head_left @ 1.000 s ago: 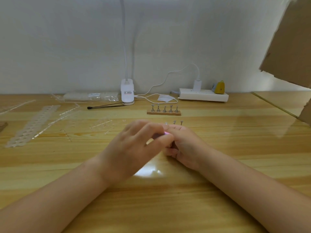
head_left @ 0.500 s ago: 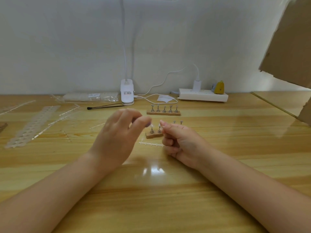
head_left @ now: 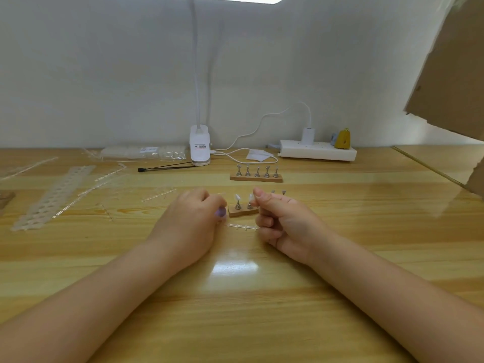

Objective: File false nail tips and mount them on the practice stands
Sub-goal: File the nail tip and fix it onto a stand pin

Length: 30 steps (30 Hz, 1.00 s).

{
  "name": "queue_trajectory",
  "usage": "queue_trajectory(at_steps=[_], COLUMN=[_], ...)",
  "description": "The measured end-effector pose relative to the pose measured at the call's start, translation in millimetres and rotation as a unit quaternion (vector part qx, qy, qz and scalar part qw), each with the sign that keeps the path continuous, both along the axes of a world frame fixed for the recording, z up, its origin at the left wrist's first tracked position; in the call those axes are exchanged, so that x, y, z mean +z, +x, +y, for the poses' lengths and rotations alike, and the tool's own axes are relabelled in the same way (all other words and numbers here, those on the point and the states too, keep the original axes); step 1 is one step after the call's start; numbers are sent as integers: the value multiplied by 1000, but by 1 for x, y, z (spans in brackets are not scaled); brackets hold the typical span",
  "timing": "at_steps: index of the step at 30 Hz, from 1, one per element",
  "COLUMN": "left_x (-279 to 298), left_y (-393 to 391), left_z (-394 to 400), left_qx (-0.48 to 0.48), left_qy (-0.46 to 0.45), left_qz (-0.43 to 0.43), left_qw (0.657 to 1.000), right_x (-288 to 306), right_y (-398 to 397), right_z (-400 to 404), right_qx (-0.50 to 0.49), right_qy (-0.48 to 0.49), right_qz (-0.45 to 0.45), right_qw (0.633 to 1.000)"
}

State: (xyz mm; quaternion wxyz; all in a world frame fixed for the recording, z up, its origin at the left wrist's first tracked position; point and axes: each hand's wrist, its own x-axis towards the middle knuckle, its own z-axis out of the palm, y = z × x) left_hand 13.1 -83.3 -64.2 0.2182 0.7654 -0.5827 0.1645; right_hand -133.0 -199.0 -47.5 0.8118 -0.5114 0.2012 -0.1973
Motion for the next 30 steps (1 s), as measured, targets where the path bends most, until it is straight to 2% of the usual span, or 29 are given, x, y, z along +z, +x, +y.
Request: queue_trajectory(at_steps=[2, 7, 12, 16, 30], left_x=[-4, 8, 9, 9, 10], left_y=[1, -21, -30, -28, -24], left_z=[1, 3, 4, 4, 4], left_qx=[9, -76, -125, -144, -154], left_qy=[-9, -169, -214, -228, -202], left_qz=[40, 113, 149, 233, 347], left_qw=[999, 976, 957, 934, 903], right_x=[0, -1, 0, 1, -1], right_y=[0, 2, -1, -2, -2], right_z=[0, 4, 7, 9, 7], right_qx=[-4, -18, 7, 25, 37], right_qy=[5, -16, -59, -76, -84], right_qz=[0, -13, -5, 5, 9], right_qw=[1000, 1000, 998, 997, 996])
